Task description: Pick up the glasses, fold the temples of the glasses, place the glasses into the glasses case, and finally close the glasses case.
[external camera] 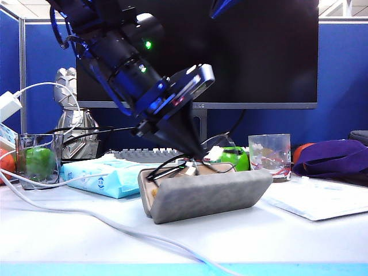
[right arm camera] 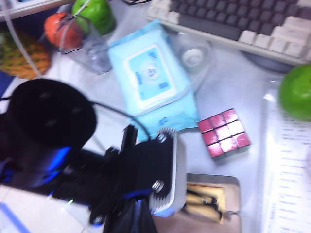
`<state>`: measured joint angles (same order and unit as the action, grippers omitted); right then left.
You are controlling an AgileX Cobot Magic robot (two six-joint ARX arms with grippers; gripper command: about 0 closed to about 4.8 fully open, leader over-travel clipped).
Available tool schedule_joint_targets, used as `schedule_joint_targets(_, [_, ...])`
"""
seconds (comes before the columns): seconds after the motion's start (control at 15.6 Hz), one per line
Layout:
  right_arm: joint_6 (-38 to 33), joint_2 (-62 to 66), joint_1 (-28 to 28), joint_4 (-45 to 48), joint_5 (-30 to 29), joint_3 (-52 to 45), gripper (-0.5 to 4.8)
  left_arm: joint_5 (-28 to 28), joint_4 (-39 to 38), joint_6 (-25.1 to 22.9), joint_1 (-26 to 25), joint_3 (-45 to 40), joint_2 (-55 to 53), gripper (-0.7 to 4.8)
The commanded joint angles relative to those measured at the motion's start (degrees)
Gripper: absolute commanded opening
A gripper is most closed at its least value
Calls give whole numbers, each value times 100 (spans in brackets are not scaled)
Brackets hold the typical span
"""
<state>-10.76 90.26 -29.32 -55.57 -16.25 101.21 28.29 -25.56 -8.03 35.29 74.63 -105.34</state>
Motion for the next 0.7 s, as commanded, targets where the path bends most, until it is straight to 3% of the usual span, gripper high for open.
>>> schedule_joint_targets(0.06, [33,-33,-13,37,-46,33,-5,-219,-22,-59,9,37,4,-6])
schedule_joint_targets(0.26, [33,-33,-13,37,-46,33,-5,-293,-310,-455,22,181,4,-6])
schedule_joint_targets(0.58, [33,-35,-13,24,-61,33,-5,-411,-579,-560,22,549,-157,-6])
schedule_joint_targets(0.7, [33,-35,-13,-9,-63,33,-5,-413,-798,-828,42,719,-299,-6])
